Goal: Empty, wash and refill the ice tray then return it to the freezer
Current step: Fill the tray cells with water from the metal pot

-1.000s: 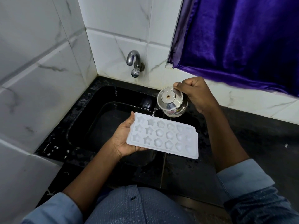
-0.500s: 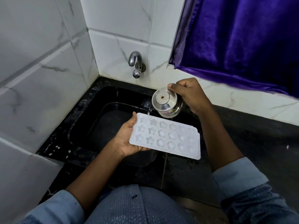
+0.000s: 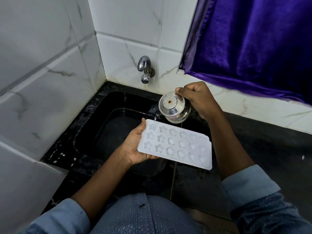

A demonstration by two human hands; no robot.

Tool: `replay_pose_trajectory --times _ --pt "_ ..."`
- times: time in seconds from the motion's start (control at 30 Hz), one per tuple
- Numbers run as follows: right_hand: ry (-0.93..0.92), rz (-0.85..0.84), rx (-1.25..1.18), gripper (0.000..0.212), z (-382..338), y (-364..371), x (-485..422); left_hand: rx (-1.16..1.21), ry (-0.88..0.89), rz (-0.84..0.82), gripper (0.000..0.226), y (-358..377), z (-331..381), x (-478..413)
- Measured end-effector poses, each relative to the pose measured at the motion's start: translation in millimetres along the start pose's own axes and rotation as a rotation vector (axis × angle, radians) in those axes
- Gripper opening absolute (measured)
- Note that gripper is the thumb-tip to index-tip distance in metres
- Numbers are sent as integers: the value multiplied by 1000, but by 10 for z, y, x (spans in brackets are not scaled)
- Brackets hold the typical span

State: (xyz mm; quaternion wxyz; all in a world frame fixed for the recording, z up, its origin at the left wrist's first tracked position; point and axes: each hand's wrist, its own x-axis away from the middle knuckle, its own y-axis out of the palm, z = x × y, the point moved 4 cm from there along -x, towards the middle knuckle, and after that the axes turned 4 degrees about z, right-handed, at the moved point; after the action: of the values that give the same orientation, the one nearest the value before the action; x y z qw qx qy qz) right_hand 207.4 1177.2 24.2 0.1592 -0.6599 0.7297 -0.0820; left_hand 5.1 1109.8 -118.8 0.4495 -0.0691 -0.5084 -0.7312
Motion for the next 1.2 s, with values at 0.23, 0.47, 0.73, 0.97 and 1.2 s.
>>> replay_pose_trajectory --times 0.23,0.47,0.73,0.97,1.2 --pt "6 -14 -20 64 26 45 -27 5 2 -5 86 0 28 -4" --pt "-5 -20 11 56 -14 71 3 8 23 34 84 -29 49 -22" --pt "-21 -73 33 59 -91 126 56 32 20 36 86 -93 72 -62" --pt "-16 -87 50 58 -119 173 67 53 5 1 86 -103 90 -93" --pt "-16 -80 58 58 -152 180 83 83 5 -11 86 -99 115 -87"
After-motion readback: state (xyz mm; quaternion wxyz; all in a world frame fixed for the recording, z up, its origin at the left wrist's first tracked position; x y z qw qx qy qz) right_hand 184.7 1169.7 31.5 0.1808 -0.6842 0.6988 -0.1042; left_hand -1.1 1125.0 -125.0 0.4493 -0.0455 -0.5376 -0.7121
